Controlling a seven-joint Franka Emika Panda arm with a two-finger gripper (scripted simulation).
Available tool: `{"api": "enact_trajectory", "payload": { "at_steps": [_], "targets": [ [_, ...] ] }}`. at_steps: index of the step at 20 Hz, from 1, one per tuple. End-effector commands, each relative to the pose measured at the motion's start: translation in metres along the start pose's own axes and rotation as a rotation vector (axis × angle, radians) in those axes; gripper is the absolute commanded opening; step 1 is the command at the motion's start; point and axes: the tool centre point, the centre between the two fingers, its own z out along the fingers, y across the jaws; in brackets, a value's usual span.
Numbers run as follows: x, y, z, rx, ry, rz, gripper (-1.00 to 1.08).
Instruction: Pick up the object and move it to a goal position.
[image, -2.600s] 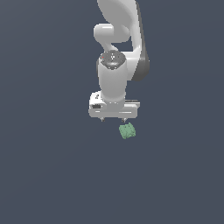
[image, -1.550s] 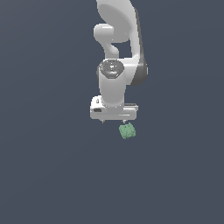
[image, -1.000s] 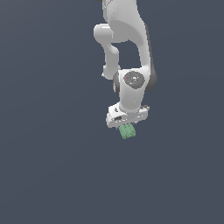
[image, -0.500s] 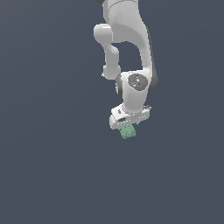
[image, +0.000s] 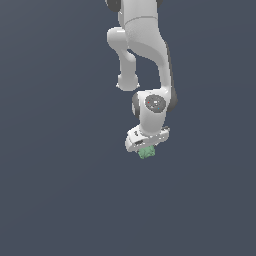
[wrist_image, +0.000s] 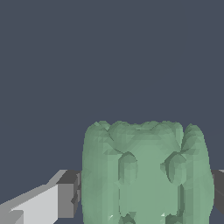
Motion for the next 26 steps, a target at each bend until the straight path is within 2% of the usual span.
{"api": "enact_trajectory", "payload": {
  "at_steps": [1,4,5,18,22,26],
  "targets": [
    [0.001,0.0,0.007,0.0,0.001,-0.001,1.0],
    [0.001,0.0,0.009,0.0,0.001,-0.001,1.0],
    [0.001,0.0,0.009,0.0,0.001,-0.001,-1.0],
    [0.001,0.004,0.008,-0.001,0.003,-0.001,-1.0],
    [-0.003,0.019,0.007,-0.001,0.003,-0.001,-1.0],
    [-0.011,0.046,0.006,-0.001,0.003,-0.001,-1.0]
  ]
}}
